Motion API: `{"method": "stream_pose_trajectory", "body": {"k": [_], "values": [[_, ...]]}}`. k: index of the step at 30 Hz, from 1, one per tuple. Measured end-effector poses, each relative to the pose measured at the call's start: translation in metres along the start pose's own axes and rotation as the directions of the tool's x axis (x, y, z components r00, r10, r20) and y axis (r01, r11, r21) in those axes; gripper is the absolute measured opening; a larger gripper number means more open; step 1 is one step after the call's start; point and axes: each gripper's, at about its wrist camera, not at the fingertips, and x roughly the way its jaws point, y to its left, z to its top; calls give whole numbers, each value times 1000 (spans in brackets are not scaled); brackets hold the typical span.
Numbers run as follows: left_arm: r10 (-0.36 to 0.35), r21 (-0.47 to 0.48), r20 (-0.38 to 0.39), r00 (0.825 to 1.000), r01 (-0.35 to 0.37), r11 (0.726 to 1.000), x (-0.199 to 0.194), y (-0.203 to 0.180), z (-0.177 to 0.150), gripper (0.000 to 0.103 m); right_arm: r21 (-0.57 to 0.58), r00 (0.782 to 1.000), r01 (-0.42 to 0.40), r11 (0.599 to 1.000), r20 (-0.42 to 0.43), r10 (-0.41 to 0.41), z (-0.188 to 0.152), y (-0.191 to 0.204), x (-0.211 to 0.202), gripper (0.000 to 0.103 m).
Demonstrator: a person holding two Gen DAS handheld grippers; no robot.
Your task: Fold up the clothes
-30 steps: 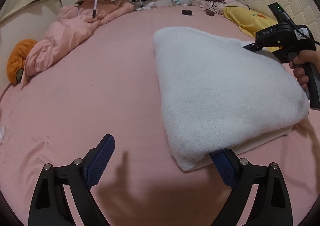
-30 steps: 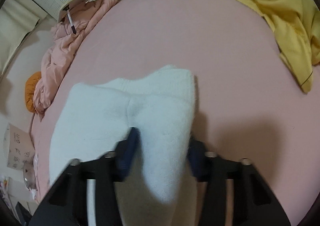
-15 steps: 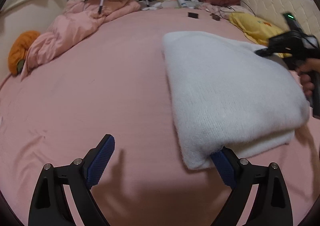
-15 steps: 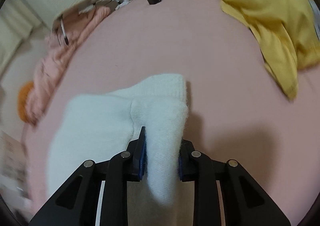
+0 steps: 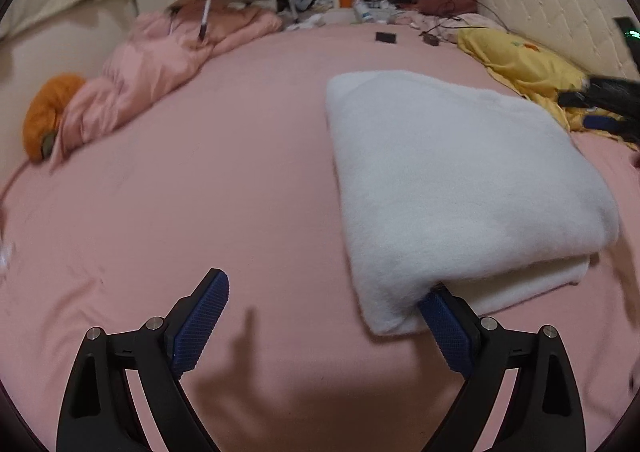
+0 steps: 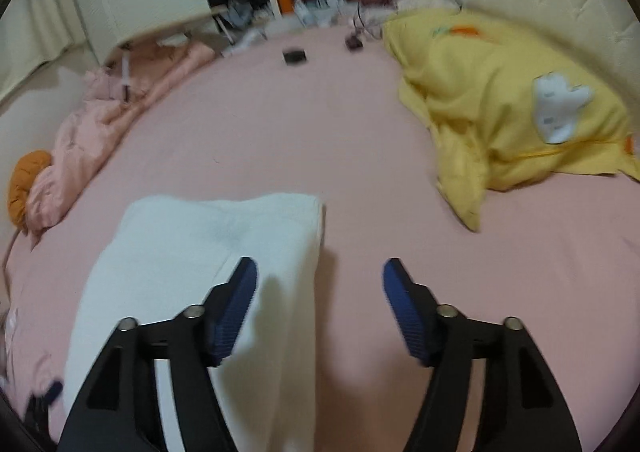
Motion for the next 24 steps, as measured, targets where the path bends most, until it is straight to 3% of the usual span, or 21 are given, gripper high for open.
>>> {"method": "stream_pose_trajectory", "body": {"k": [5, 8, 9, 10, 11, 12, 14, 17, 20, 24], "values": [[-28, -61, -13, 1000, 27, 998, 6, 9, 2, 94, 58, 987, -114, 992, -111, 120, -69, 10, 3, 70], [-21, -69, -19, 1000, 20, 997, 7, 12, 1, 94, 175, 983, -149, 973, -77, 165, -82, 0, 7, 71], [-17, -66, -22, 1000, 15, 998, 6, 12, 1, 94, 220, 977, -171, 960, -85, 194, -83, -2, 7, 67], [-15, -66, -25, 1000, 14, 998, 7, 13, 1, 94, 238, 972, -197, 951, -83, 222, -83, -3, 7, 56], [-18, -67, -26, 999, 16, 998, 7, 12, 2, 94, 226, 962, -239, 944, -74, 261, -79, 1, 4, 30], [-13, -70, -26, 1000, 11, 997, 6, 13, 3, 94, 182, 968, -223, 958, -77, 240, -75, 9, -1, 28], [-6, -84, -28, 1000, 4, 996, 5, 16, 3, 94, 92, 972, -216, 972, -73, 223, -66, 24, -13, 26], [-13, -110, -35, 999, 9, 994, 7, 23, 2, 95, 98, 962, -256, 962, -69, 264, -64, 27, -18, 26], [-42, -126, -51, 998, 35, 991, 12, 26, -2, 98, 133, 967, -198, 971, -138, 216, -89, 12, 13, 26], [-33, -120, -52, 998, 27, 992, 11, 24, -2, 98, 158, 970, -207, 965, -96, 224, -83, 9, 1, 28]]}}
